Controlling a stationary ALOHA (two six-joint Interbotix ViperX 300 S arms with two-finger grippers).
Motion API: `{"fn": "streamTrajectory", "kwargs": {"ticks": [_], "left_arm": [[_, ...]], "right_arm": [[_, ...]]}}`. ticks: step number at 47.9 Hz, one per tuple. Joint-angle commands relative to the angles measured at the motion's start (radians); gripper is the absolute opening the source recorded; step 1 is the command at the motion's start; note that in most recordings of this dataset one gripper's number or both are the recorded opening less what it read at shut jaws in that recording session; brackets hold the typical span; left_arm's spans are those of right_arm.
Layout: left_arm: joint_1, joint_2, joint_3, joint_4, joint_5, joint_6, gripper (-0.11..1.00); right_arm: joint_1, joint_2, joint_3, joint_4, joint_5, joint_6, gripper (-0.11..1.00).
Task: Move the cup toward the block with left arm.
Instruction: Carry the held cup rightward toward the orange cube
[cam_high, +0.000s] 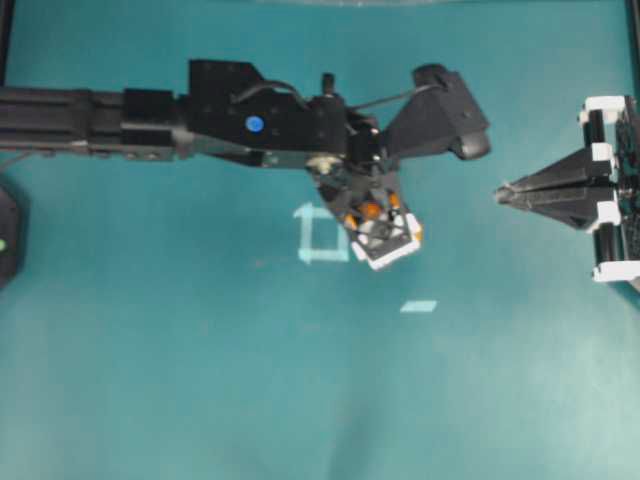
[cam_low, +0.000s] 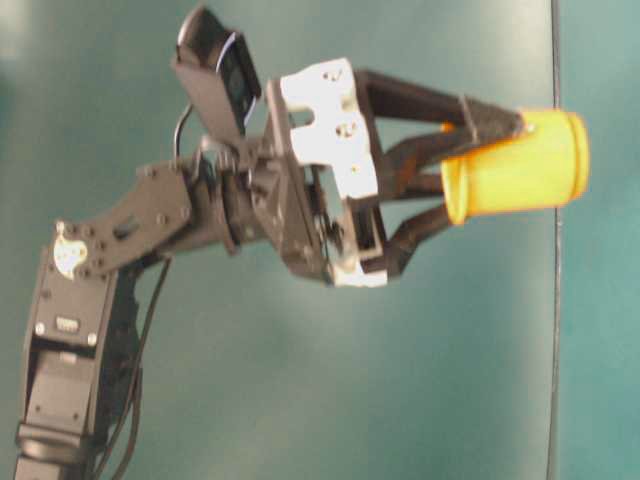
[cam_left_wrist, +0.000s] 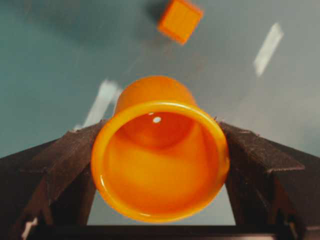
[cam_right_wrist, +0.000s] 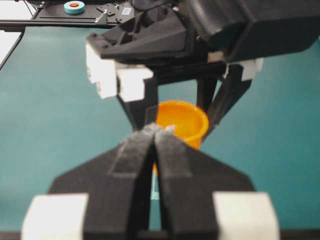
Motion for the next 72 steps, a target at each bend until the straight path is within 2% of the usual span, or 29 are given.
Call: {"fn": "streamTrajectory", "kwargs": {"ticks": [1, 19, 36, 72], "left_arm": [[-0.009, -0.005, -0.069, 0.003, -0.005, 0.011, 0.7], [-0.012, 0.074, -0.184, 0.003, -0.003, 0.023, 0.7], [-0.012, 0.095, -0.19, 0.003, -0.006, 0.044, 0.7], [-0.011, 0.121, -0.227, 0.003, -0.011, 0.048, 0.7]], "right_arm": [[-0.002, 0.002, -0.032, 0.0, -0.005, 0.0, 0.0], [-0.002, 0.0, -0.032, 0.0, -0.003, -0.002, 0.0], [-0.002, 0.0, -0.032, 0.0, -0.005, -0.006, 0.0], [-0.002, 0.002, -0.032, -0.002, 0.008, -0.008, 0.0]]}}
